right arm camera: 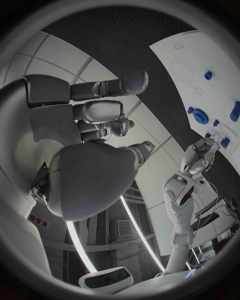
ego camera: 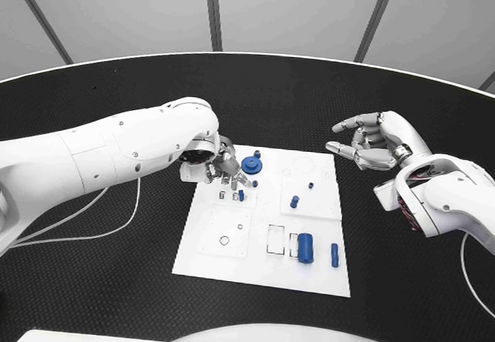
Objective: Assemble the parts on the task board
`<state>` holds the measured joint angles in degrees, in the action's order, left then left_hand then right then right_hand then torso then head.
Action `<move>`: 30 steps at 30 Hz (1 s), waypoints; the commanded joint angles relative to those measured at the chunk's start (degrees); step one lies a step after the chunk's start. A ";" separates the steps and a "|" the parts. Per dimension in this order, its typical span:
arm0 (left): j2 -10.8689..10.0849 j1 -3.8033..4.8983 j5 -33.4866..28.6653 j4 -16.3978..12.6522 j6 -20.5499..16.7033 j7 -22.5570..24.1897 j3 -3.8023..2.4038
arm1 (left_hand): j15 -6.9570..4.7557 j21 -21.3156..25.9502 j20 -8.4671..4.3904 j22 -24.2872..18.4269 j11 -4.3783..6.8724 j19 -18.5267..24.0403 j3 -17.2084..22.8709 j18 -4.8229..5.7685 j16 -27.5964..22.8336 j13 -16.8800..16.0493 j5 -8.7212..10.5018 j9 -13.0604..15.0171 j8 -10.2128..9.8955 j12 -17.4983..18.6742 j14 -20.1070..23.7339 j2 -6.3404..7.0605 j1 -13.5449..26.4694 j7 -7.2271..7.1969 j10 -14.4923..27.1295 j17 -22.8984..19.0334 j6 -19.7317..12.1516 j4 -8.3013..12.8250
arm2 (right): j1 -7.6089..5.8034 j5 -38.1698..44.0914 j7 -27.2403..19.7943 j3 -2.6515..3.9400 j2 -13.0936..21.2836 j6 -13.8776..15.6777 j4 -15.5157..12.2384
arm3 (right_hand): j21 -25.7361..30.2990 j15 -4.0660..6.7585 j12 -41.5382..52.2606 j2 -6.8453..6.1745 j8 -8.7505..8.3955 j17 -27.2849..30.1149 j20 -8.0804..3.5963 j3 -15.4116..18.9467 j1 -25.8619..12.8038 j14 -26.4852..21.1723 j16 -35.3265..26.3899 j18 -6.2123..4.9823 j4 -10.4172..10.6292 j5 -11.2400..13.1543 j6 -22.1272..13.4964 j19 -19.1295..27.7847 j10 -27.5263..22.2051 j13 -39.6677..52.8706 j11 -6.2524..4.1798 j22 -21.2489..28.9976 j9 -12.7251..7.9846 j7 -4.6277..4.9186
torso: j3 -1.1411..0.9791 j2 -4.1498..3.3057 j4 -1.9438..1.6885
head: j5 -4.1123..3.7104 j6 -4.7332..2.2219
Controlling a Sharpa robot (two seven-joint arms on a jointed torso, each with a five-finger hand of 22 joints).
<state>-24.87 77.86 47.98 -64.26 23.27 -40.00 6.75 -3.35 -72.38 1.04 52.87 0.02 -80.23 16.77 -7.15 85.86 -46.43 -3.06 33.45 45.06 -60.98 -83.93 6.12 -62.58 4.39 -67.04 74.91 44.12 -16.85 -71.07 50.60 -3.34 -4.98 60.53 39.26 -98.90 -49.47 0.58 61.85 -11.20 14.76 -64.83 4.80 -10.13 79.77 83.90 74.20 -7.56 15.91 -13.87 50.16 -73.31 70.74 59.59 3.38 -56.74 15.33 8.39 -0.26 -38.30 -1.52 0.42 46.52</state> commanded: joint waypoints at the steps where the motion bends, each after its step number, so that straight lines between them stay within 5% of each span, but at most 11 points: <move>1: 0.12 -0.05 -0.01 0.24 0.07 -0.42 0.02 | -0.45 -0.19 0.16 0.05 -0.16 -0.42 0.15 0.76 0.29 0.05 0.19 0.05 0.32 0.05 -3.58 -0.28 0.32 0.10 0.37 4.50 -0.45 0.01 | 0.00 0.00 0.00 0.00 -0.04 -0.01 0.02 | 0.37 0.50 -0.30 -0.14 0.34 0.00 0.07 -0.12 0.45 0.10 -0.21 -0.79 0.35 -0.14 0.12 -0.46 -0.01 -0.04 -0.06 0.09 -0.06 -0.03 | 0.00 0.02 -0.02 | -0.07 0.08; 30: 1.09 -0.72 -0.45 1.11 1.19 -0.39 0.46 | -0.45 -0.35 0.18 0.27 -0.13 -0.44 0.67 0.78 0.34 -0.02 0.17 0.24 0.54 -0.23 -3.60 -0.74 -0.27 0.06 0.47 4.59 -0.63 0.20 | 0.00 0.00 0.23 0.00 -0.52 -0.27 0.31 | 0.45 0.51 -0.34 -0.08 0.41 0.04 0.06 -0.07 0.40 0.11 -0.31 -0.78 0.46 -0.28 0.19 -0.54 0.02 -0.13 -0.08 0.13 -0.05 -0.05 | -0.03 0.07 -0.14 | -0.10 0.73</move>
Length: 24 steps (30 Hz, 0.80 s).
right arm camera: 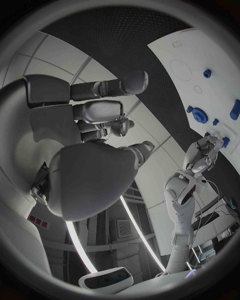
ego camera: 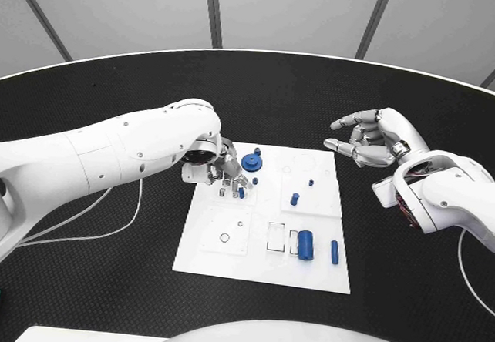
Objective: Assemble the parts on the task board
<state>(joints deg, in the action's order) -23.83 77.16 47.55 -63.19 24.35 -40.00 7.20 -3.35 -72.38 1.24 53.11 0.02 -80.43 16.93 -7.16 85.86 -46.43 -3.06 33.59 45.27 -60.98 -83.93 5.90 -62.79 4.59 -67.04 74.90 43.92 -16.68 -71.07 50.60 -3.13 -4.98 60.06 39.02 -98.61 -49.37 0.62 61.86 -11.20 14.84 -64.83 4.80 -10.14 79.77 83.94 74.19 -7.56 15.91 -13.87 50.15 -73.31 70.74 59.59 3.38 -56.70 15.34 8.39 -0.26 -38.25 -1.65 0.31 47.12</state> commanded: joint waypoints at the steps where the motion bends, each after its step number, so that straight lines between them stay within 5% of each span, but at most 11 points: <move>1: 0.08 -0.03 -0.04 0.05 0.15 -0.39 0.02 | -0.45 -0.35 -0.02 0.03 -0.13 -0.24 0.51 0.79 0.34 -0.01 0.17 0.09 0.33 -0.24 -3.60 -0.52 -0.06 -0.14 0.47 4.60 -0.43 0.03 | 0.00 0.00 0.03 0.00 -0.07 -0.05 0.05 | 0.35 0.47 -0.35 -0.08 0.34 0.05 0.05 -0.06 0.40 0.07 -0.31 -0.78 0.45 -0.28 0.19 -0.54 0.02 -0.12 -0.08 0.08 -0.06 -0.05 | -0.06 0.04 -0.02 | -0.01 0.14; 24: 0.38 -0.09 -0.17 0.35 0.53 -0.37 0.05 | -0.43 -0.58 0.02 0.30 -0.15 -0.13 3.15 0.80 0.36 0.13 0.15 0.33 0.55 -0.67 -3.58 -1.66 -2.26 -0.10 0.91 4.60 -0.93 0.07 | 0.01 0.00 0.17 -0.01 -0.50 -0.42 0.40 | 0.45 0.48 -0.29 -0.05 0.35 -0.01 0.05 -0.05 0.39 0.09 -0.29 -0.80 0.47 -0.31 0.20 -0.52 0.07 -0.07 -0.08 0.16 -0.06 -0.05 | -0.02 0.03 -0.09 | -0.15 0.37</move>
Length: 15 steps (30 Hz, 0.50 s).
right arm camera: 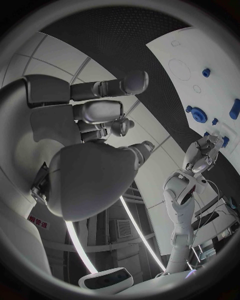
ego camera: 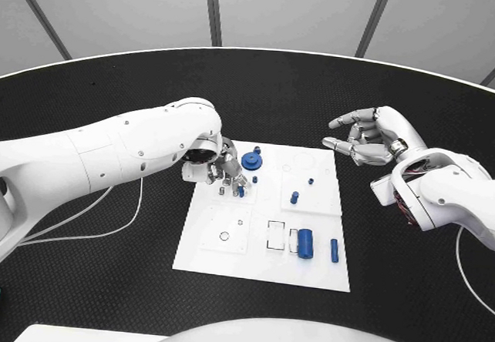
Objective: Assemble the parts on the task board
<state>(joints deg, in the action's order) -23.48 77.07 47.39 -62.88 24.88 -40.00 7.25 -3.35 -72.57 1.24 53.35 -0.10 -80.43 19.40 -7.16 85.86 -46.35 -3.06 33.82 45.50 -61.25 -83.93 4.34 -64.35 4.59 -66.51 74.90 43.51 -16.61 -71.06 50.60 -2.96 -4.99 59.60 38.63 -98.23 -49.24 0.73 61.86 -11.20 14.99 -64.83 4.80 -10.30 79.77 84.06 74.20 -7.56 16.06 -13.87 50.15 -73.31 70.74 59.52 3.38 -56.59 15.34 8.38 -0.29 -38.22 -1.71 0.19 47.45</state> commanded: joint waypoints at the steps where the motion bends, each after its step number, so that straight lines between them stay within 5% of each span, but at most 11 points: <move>1: 0.03 0.00 -0.02 0.06 0.00 -0.36 0.00 | -0.43 -0.42 0.02 0.12 -0.03 -0.14 0.79 0.81 0.37 0.08 0.16 0.10 0.32 -0.40 -3.58 -0.14 -0.76 -0.10 0.40 4.61 -0.52 0.00 | 0.00 0.00 0.01 0.00 -0.06 -0.05 0.04 | 0.31 0.37 -0.29 -0.06 0.20 -0.01 0.05 0.10 0.39 -0.03 -0.29 -0.80 0.32 -0.31 0.20 -0.52 0.08 0.00 -0.08 0.05 -0.07 -0.05 | 0.00 0.00 -0.02 | -0.03 0.05; 15: 0.17 0.00 -0.26 0.11 0.44 -0.28 0.01 | -0.43 -0.47 0.02 0.21 -0.03 -0.15 1.12 0.83 0.42 0.18 0.16 0.11 0.31 -0.38 -3.61 -0.13 -0.98 -0.09 0.50 4.74 -0.59 0.03 | 0.00 0.00 0.10 -0.01 -0.26 -0.32 0.19 | 0.25 0.38 -0.15 0.03 0.24 -0.11 0.04 0.11 0.36 0.01 -0.28 -0.77 0.37 -0.39 0.24 -0.63 0.22 0.12 -0.10 -0.02 -0.07 -0.07 | 0.04 0.00 -0.03 | -0.14 0.32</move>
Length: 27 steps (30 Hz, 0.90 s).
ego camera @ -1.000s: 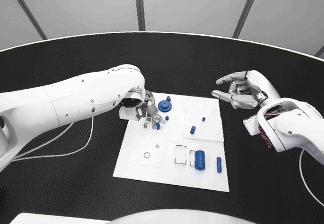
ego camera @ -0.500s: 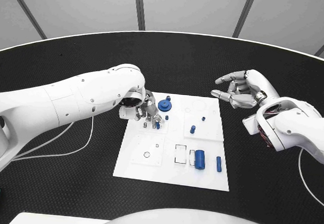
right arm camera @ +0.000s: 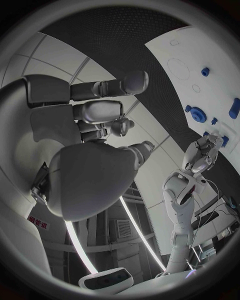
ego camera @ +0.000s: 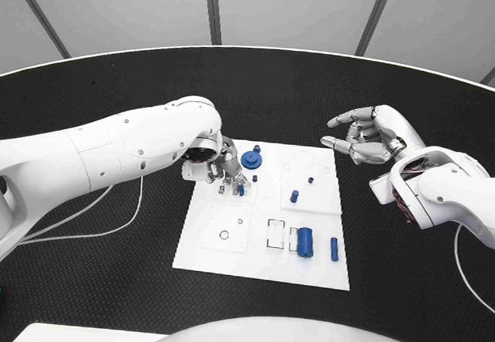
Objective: Assemble the parts on the task board
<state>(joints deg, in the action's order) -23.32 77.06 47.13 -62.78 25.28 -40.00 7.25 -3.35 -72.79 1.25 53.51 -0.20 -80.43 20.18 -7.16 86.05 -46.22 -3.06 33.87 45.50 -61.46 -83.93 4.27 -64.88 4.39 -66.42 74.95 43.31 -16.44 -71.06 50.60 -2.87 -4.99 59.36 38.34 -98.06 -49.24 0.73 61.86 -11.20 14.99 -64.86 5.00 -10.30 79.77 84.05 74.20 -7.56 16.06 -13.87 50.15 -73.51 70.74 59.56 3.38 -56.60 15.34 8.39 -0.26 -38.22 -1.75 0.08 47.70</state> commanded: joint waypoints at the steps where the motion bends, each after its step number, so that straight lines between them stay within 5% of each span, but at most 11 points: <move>1: 0.03 0.00 -0.01 0.02 0.09 -0.28 0.00 | -0.43 -0.24 0.03 0.03 0.06 -0.14 0.39 0.82 0.24 0.10 0.16 0.06 0.32 -0.13 -3.62 -0.04 -0.48 0.11 0.45 4.74 -0.40 -0.13 | 0.00 0.00 0.01 0.00 -0.03 -0.04 0.02 | 0.26 0.38 -0.15 0.03 0.24 -0.08 -0.16 0.11 0.35 0.02 -0.28 -0.77 0.37 -0.39 0.24 -0.43 0.22 0.08 -0.10 -0.01 -0.07 -0.07 | 0.01 0.00 0.00 | -0.02 0.08; 16: 0.08 0.00 -0.03 0.08 0.47 -0.25 0.00 | -0.41 -0.34 0.04 0.21 0.05 -0.14 1.07 0.85 0.29 -0.21 0.16 0.09 0.36 -0.42 -3.64 -0.05 -0.85 0.12 0.38 4.88 -0.40 -0.13 | 0.00 0.00 0.03 0.00 -0.15 -0.15 0.11 | 0.26 0.38 -0.15 0.03 0.24 -0.08 -0.16 0.11 0.35 0.02 -0.28 -0.77 0.37 -0.39 0.24 -0.43 0.22 0.08 -0.10 -0.01 -0.07 -0.07 | 0.02 -0.05 -0.05 | -0.19 0.32; 27: 0.20 0.00 -0.26 0.17 0.62 -0.22 0.01 | -0.49 -0.56 -0.01 0.47 0.14 -0.02 7.08 0.85 0.37 0.09 0.14 0.17 0.37 -0.71 -3.66 -0.01 -4.00 0.03 0.90 5.08 -0.79 0.32 | 0.00 0.00 0.06 0.00 -0.21 -0.27 0.09 | 0.26 0.38 -0.15 0.03 0.24 -0.08 -0.16 0.11 0.35 0.02 -0.28 -0.77 0.37 -0.39 0.24 -0.43 0.22 0.08 -0.10 -0.01 -0.07 -0.07 | -0.01 0.01 -0.04 | -0.21 0.50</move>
<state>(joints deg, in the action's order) -23.12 77.06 46.91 -62.62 25.89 -40.00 7.26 -3.35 -73.03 1.25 53.93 0.00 -80.42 27.09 -7.16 86.04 -46.17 -3.06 34.00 45.51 -61.97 -83.93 4.37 -68.59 4.38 -65.81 74.93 42.89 -16.15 -71.05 50.60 -2.81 -4.99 59.16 38.07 -97.97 -49.24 0.72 61.86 -11.20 14.99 -64.88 5.01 -10.29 79.77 84.04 74.20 -7.56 16.06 -13.87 50.15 -73.51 70.74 59.58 3.38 -56.61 15.34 8.38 -0.26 -38.24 -1.79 -0.12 48.18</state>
